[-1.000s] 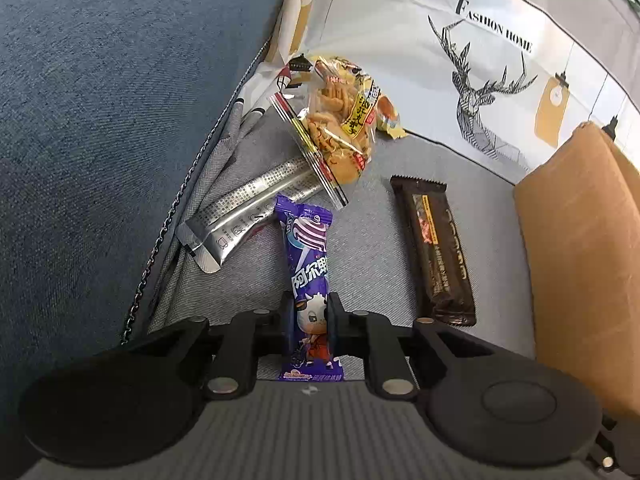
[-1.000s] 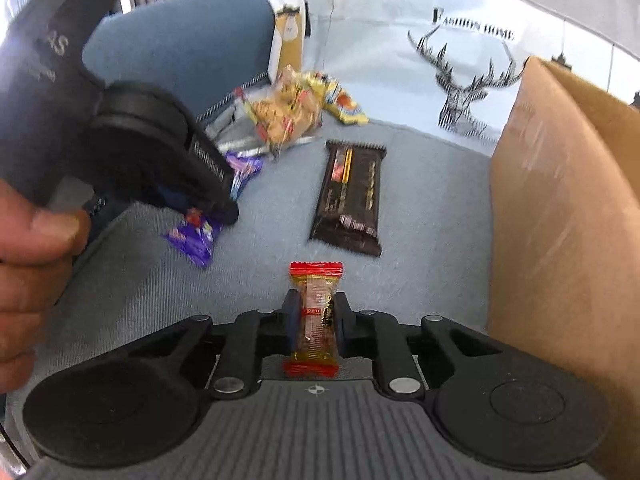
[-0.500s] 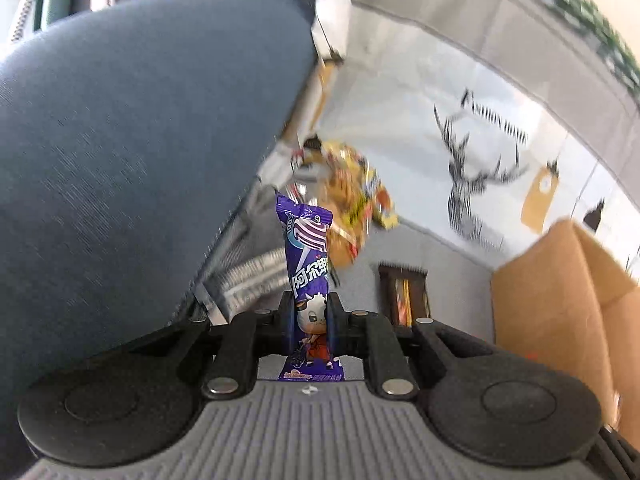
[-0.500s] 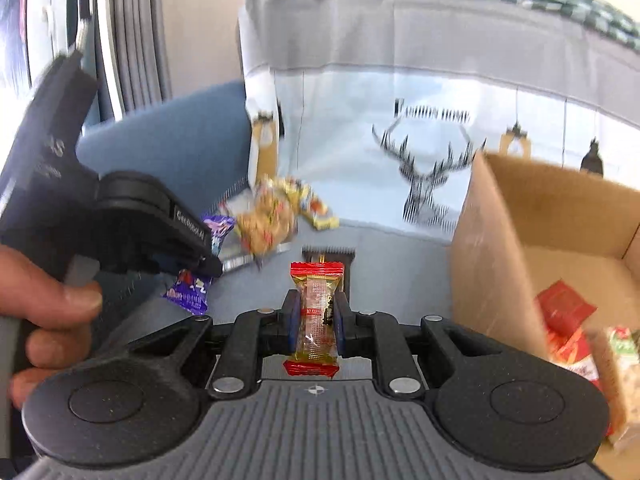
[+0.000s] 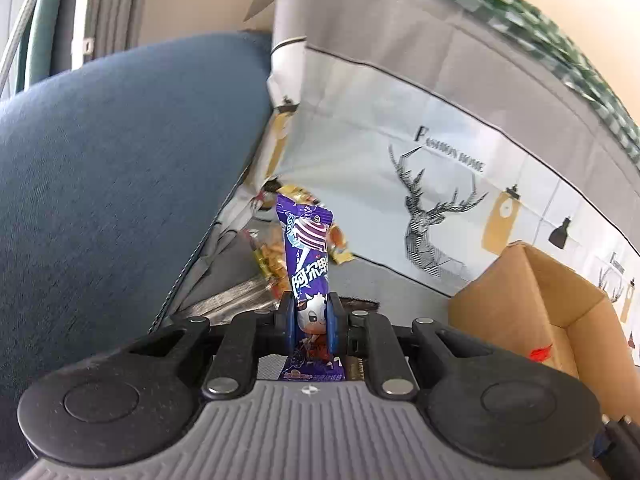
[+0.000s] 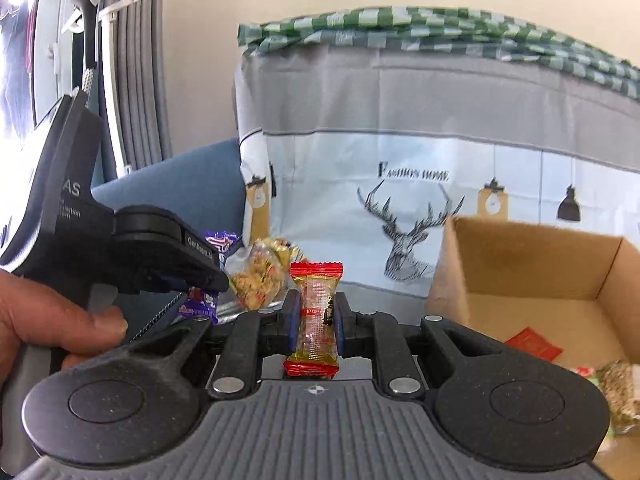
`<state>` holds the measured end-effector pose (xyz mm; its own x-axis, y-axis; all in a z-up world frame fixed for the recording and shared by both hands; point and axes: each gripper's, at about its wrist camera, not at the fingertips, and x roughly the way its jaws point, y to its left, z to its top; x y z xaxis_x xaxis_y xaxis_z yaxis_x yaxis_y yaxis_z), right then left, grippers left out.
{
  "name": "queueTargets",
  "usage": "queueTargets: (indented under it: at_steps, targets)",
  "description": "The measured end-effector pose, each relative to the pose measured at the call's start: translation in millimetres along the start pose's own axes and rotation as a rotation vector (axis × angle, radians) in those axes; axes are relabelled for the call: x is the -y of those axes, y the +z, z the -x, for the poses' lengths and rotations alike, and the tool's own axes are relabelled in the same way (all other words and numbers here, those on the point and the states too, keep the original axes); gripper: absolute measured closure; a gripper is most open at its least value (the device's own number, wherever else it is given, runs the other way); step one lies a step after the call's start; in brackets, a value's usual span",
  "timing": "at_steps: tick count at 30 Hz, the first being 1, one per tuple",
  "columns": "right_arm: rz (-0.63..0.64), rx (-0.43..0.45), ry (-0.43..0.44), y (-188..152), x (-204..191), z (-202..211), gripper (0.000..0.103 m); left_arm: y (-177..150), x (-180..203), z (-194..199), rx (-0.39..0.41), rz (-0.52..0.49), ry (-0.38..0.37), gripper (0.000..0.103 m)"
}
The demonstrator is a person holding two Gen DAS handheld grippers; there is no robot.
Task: Organize snacks
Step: 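Lift both held snacks and carry them above the cardboard box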
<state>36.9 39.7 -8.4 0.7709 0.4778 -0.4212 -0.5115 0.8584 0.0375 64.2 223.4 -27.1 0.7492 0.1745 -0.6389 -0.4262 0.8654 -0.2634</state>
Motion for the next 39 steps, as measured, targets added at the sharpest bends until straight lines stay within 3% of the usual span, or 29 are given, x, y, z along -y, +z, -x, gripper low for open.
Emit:
queueTargets:
  at_steps: [15, 22, 28, 39]
  targets:
    - [0.019, 0.088, -0.094, 20, 46, 40, 0.085, -1, 48, 34, 0.100, -0.058, -0.101, 0.087]
    - [0.015, 0.151, -0.184, 23, 82, 59, 0.085, -9, 89, 48, 0.162, -0.065, -0.197, 0.087]
    - [-0.022, 0.147, -0.267, 18, 118, 67, 0.085, -21, 127, 56, 0.198, -0.097, -0.294, 0.087]
    - [-0.037, 0.168, -0.365, 13, 146, 75, 0.085, -57, 187, 78, 0.253, -0.234, -0.447, 0.087]
